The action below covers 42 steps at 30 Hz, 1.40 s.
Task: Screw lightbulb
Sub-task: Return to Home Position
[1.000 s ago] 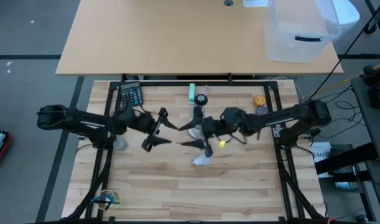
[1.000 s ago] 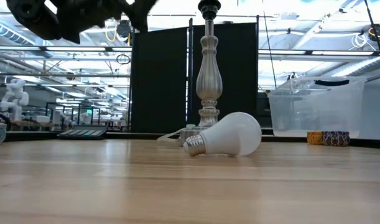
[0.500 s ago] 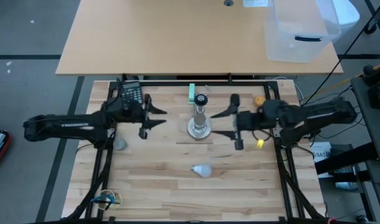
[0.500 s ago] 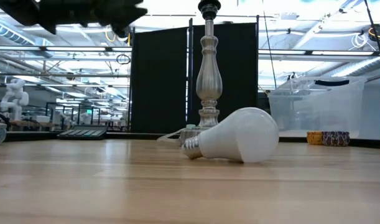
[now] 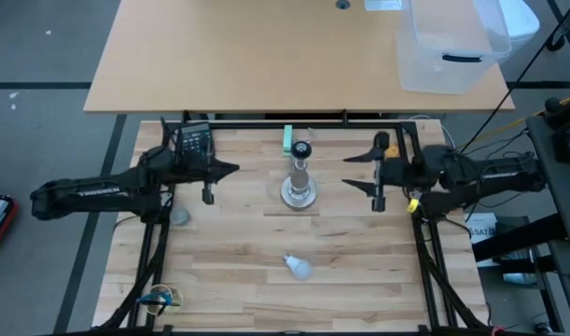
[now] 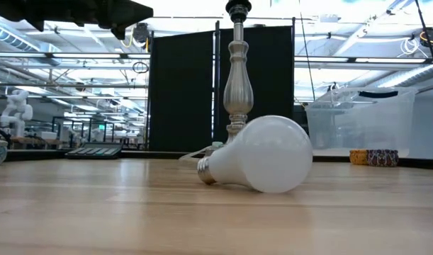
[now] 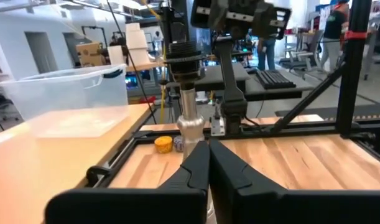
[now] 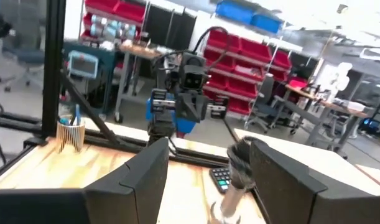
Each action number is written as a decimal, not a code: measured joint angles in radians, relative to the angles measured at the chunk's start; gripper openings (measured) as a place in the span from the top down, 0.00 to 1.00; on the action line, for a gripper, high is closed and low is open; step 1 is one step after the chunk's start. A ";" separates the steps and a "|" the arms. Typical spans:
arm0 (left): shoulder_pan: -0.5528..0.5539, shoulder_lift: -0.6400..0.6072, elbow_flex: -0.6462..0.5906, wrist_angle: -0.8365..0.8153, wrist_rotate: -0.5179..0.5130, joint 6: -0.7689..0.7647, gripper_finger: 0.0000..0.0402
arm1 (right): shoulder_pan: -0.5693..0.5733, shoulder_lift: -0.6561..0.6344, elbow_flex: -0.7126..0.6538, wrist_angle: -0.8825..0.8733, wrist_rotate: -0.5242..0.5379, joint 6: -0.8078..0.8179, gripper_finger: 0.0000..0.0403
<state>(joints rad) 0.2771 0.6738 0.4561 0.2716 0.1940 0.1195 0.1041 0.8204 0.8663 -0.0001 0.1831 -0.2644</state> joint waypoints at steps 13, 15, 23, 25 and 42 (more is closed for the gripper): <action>0.027 -0.036 0.000 -0.106 -0.010 0.022 1.00 | -0.025 -0.444 -0.452 0.163 -0.004 0.093 0.47; 0.036 -0.038 0.000 -0.107 0.005 0.026 1.00 | -0.025 -0.496 -0.499 0.163 -0.001 0.101 0.47; 0.081 -0.066 -0.032 -0.105 0.052 0.024 1.00 | -0.024 -0.677 -0.616 0.140 -0.001 0.118 0.47; 0.095 -0.086 -0.061 -0.099 0.060 0.017 1.00 | -0.024 -0.708 -0.634 0.104 0.000 0.123 0.47; 0.159 -0.237 -0.358 0.133 0.104 -0.042 1.00 | -0.024 -0.816 -0.667 -0.108 -0.002 0.160 0.47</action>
<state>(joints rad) 0.4357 0.4367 0.0981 0.4044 0.2977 0.0776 0.0803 0.0042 0.1989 -0.1081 0.1814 -0.1041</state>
